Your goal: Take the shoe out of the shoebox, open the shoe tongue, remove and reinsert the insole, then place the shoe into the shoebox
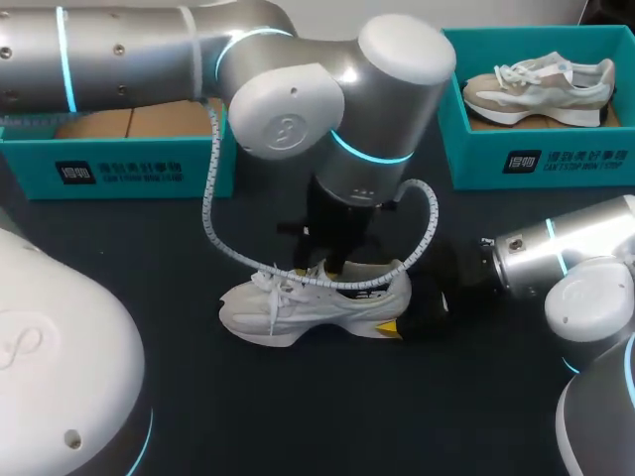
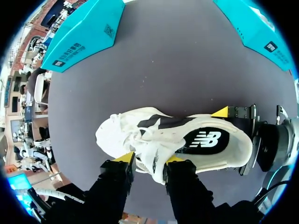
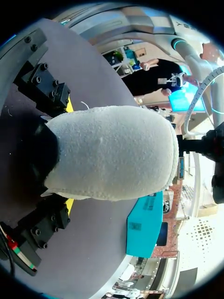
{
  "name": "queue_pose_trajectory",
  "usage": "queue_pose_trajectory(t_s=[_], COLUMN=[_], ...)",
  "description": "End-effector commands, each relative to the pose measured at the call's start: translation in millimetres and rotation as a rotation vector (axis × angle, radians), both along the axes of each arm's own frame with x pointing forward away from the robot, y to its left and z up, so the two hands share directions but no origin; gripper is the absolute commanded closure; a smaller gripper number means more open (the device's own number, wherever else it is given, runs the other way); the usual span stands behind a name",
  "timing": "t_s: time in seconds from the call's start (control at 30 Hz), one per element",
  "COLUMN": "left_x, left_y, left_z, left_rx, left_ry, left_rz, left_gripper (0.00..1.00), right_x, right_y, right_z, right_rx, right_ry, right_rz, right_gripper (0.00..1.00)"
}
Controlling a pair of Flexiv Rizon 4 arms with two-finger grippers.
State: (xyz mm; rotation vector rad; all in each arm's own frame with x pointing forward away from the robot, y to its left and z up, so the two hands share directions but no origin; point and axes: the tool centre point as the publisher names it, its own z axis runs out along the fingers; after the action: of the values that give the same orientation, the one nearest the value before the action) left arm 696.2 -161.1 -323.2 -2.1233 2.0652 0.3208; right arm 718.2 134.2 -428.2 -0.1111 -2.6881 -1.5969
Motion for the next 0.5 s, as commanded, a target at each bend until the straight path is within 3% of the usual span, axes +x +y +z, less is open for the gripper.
queue_pose_trajectory(t_s=[0.03,0.3,0.5], left_x=[-4.4,-10.2,-10.3], left_y=[13.9,36.7,58.9], left_z=[7.4,19.7,8.8], left_rx=[-0.054,-0.103,-0.086], left_ry=[-0.005,-0.024,-0.053], left_rz=[0.001,0.038,0.085], left_gripper=[1.0,1.0,1.0], right_x=[-0.6,-0.6,-0.6], right_y=[2.5,2.5,2.5], right_z=[-6.6,-6.6,-6.6], right_rx=[-0.002,-0.002,-0.002], right_ry=[0.001,0.001,0.001], right_rz=[-0.002,-0.002,-0.002], right_gripper=[1.0,1.0,1.0])
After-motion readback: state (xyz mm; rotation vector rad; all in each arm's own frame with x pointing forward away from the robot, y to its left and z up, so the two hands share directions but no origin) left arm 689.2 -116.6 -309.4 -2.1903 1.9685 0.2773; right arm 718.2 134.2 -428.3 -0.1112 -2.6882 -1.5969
